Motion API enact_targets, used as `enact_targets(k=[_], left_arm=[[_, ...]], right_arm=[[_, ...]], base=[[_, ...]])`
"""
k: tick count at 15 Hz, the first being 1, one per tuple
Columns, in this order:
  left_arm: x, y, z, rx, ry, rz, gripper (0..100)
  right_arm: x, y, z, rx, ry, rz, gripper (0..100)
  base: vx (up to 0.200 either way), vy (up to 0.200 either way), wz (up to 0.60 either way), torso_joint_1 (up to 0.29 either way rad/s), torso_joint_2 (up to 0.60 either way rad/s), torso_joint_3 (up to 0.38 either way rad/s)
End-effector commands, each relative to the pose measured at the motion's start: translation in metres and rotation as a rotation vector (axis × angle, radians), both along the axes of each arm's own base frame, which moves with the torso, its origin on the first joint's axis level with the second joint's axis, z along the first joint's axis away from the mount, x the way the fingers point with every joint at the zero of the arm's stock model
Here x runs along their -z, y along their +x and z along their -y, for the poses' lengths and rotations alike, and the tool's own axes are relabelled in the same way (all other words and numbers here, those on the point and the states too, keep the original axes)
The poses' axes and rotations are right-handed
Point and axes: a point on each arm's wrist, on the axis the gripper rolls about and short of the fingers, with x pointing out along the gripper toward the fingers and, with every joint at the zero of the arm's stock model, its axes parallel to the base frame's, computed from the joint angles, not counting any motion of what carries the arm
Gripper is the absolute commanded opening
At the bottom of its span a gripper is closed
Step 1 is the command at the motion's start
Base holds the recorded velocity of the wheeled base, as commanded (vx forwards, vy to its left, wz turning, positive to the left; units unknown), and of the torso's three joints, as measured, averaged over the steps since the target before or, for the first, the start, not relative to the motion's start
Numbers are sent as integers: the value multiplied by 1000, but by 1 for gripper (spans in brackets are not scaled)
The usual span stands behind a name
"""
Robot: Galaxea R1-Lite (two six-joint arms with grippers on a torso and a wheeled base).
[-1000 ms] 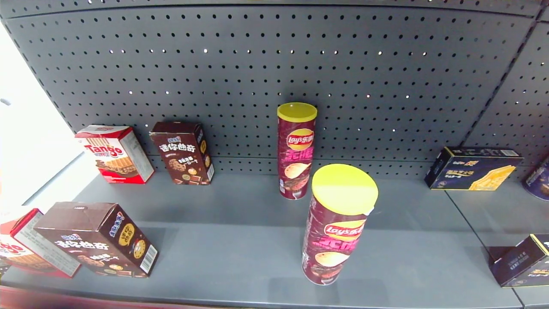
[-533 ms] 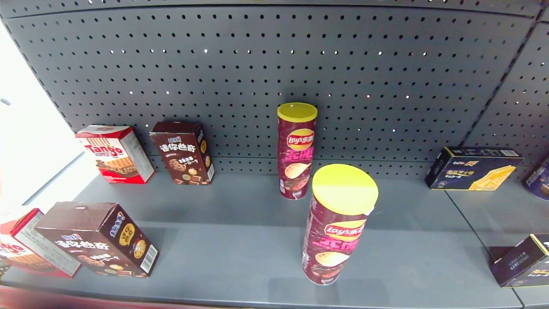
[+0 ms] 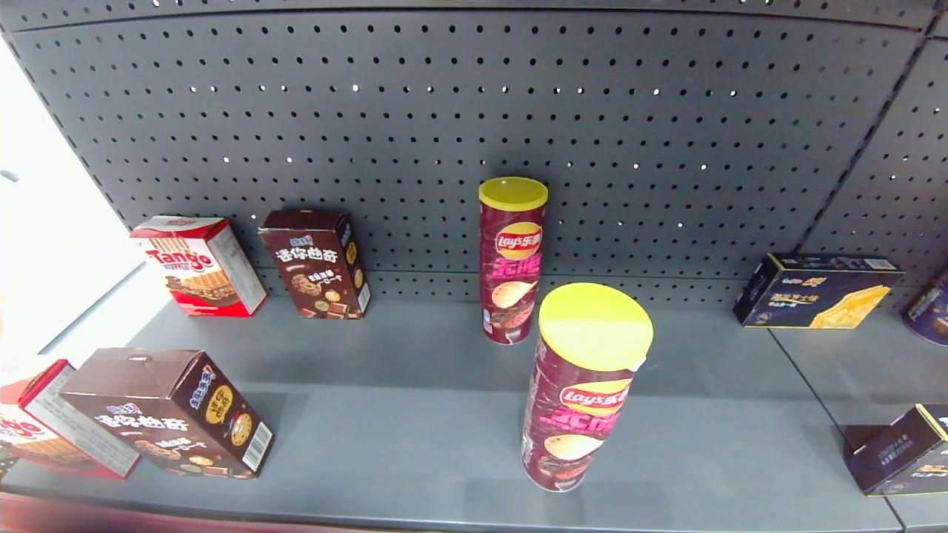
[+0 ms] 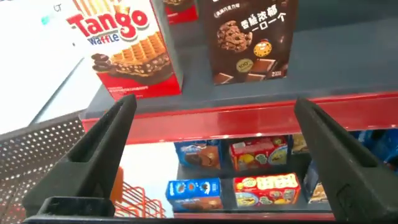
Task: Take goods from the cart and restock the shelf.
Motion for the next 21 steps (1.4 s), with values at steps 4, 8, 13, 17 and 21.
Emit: enact_targets(k=[4,8,13,17,21], left_arm=[[7,0,2,82,-44,-74,100],[6,0,3,139,-65,-68,100],[6,0,3,126,-76,-69,100],[5,0,3,124,-82,-67,100],[5,0,3,123,-82,-67,100]], right_arm=[[0,0,0,-1,0,-1,100],[0,0,0,-7,-2,-1,100],[-97,15,-1,-48,-40,-11,100],[-131,62,-7,-293,-44,-141,100],[-130,103,-21,-446,-59,-255,100]], base=[[0,0,0,0,0,0],[0,0,0,0,0,0],[0,0,0,0,0,0],[0,0,0,0,0,0],[0,0,0,0,0,0]])
